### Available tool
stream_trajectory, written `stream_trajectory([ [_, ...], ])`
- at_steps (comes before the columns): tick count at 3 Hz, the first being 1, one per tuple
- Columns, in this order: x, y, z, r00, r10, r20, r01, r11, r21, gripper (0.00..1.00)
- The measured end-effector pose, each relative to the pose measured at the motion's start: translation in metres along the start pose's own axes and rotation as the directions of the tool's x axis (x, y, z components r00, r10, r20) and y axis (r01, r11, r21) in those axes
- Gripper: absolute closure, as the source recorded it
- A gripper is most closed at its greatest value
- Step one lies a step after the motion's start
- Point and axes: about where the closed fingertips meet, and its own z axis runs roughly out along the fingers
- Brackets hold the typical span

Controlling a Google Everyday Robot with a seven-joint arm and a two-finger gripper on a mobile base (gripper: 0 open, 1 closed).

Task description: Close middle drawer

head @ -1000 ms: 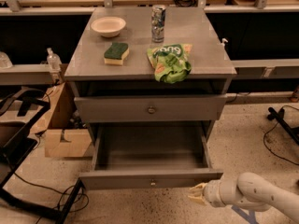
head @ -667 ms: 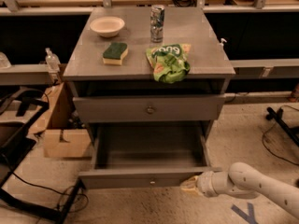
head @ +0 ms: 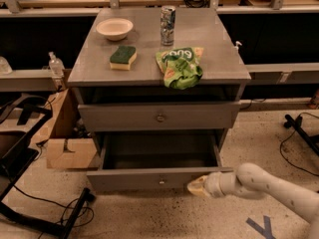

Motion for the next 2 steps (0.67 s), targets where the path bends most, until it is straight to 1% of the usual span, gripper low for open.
stream_trajectory([
  [1,-0.014,-0.023,0.015,1.000,-0.010,0.008,0.010,0.9999,-0.002,1.00],
  [2,-0.031,-0.053,0.032,1.000,-0.022,0.014,0.022,0.9998,-0.002,1.00],
])
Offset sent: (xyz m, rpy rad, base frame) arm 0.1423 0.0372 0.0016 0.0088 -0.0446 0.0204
